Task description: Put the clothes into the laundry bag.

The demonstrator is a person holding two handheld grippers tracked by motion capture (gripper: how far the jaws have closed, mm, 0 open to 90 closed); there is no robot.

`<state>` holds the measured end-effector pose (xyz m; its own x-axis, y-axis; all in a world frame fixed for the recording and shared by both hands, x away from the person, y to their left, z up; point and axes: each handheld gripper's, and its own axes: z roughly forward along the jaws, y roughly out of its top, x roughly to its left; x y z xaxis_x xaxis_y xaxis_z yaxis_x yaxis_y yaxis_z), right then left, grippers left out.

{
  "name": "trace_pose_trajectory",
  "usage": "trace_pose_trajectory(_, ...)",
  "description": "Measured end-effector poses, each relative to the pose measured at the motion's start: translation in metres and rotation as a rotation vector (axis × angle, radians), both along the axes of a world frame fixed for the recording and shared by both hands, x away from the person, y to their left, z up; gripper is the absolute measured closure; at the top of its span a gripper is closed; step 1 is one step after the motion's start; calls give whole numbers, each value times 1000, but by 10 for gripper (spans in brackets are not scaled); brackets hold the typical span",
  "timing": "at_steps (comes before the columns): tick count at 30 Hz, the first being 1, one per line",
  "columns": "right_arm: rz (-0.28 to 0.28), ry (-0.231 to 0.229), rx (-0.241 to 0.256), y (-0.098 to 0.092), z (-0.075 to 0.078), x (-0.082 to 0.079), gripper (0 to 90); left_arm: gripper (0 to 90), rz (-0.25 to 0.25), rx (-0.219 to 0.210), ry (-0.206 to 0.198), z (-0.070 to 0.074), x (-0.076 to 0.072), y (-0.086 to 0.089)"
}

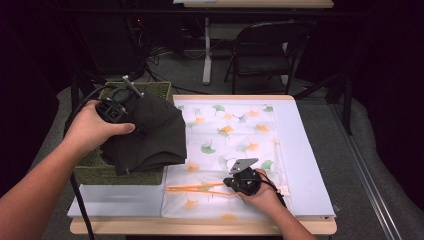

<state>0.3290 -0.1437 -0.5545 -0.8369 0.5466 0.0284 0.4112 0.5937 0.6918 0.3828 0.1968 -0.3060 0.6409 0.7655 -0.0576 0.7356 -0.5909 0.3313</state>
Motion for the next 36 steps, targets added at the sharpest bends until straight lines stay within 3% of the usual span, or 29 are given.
trace_pose_trajectory(7, -29, -6, 48, -7, 12, 12, 884, 538, -6, -1, 0, -1, 0, -3)
trace_pose_trajectory(15, -40, -2, 45, -8, 18, 29, 885, 537, -13, -7, -5, -2, -4, -7)
trace_pose_trajectory(20, -67, 8, 68, -10, 22, 39, 886, 537, -33, -5, -9, -1, -8, -9)
trace_pose_trajectory(25, -71, 20, 52, -7, 30, 48, 886, 537, -51, -12, -9, -3, -12, -12)
trace_pose_trajectory(29, -51, 13, 13, -3, 39, 56, 887, 538, -62, -21, -11, -6, -13, -12)
trace_pose_trajectory(36, -56, 27, 11, -3, 51, 72, 887, 537, -70, -18, -6, -7, -15, -14)
